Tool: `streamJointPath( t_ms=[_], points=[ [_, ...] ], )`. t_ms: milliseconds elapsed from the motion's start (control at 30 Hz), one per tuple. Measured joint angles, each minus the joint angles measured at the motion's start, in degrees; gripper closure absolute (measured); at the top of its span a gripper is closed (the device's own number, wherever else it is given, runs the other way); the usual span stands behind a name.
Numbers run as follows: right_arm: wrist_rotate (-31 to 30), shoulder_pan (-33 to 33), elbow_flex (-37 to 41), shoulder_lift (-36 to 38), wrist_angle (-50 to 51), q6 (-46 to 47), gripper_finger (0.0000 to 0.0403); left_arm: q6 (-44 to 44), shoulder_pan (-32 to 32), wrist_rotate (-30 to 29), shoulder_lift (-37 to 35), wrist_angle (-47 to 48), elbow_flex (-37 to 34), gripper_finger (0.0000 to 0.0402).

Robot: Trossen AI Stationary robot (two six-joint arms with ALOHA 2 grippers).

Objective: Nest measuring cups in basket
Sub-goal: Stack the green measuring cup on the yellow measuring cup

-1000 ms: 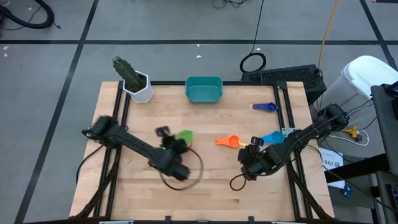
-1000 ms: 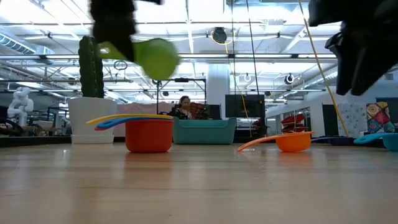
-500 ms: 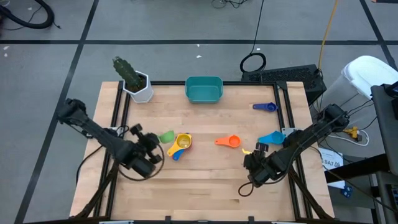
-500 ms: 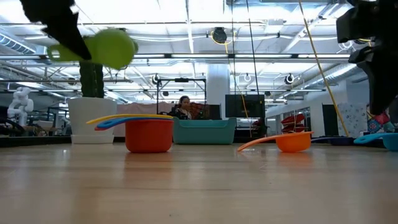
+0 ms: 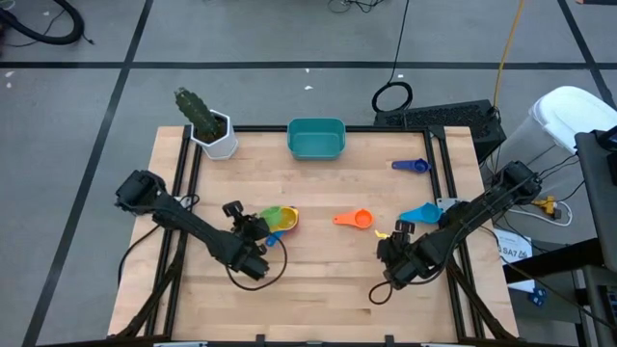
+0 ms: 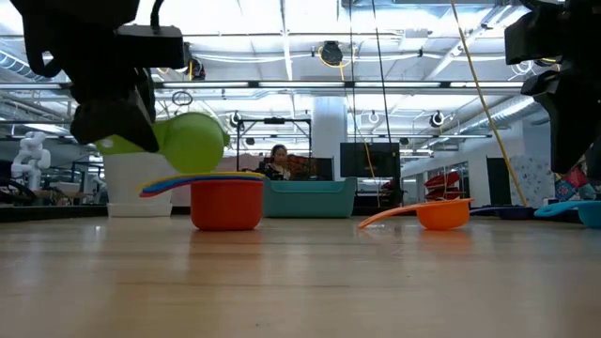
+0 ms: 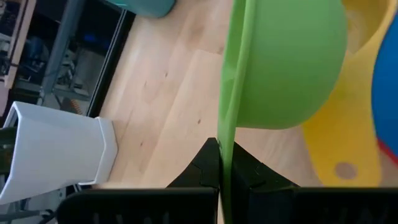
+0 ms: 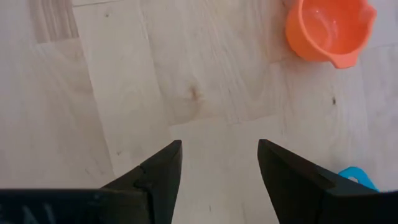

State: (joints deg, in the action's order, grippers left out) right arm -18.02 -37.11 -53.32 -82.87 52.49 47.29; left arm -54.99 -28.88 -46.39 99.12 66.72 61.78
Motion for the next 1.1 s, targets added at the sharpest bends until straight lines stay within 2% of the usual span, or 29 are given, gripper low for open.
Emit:
streamJointPath(
  t_ms=[233,567,1100],
  points=[
    [-0.1,0.4,0.0,0.0,-1.3,-0.3,0.0202,0.1,0.5,-0.1,-0.4,0.0,0.1,0.0398],
    [-0.1,0.4,0.0,0.0,-1.5,-0.3,0.0202,4.6,2.4,-0.3,-0.4,0.0,4.7,0.0398],
    [-0.1,0.3,0.0,0.0,-1.5,-0.4,0.0202,9.9,5.1,2.0,-0.4,-2.9,4.8,0.0387]
  ],
)
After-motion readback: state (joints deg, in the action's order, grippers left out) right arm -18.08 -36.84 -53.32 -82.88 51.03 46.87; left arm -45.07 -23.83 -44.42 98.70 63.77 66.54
